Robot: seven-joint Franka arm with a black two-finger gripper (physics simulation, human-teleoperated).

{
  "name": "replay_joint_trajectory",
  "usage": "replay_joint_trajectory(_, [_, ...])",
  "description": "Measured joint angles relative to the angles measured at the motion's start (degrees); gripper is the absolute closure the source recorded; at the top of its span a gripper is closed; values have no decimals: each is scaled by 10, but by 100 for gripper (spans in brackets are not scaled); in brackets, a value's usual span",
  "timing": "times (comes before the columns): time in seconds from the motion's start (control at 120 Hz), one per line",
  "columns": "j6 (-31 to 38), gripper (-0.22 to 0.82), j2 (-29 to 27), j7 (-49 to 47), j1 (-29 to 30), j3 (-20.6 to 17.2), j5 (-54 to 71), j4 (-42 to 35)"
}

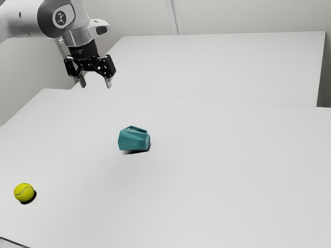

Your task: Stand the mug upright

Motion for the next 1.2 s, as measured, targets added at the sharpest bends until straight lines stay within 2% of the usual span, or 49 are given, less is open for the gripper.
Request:
replay_joint_trajectory(0.458, [27, 2, -16, 19, -13, 10, 2, -35])
replay_joint_trajectory(0.65, [69, 2, -30, 53, -25, 51, -22, -85])
replay_joint_trajectory(0.908, [139, 2, -36, 122, 31, 112, -110, -143])
replay_joint_trajectory(1.2, [203, 3, -39, 243, 29, 143, -275, -217])
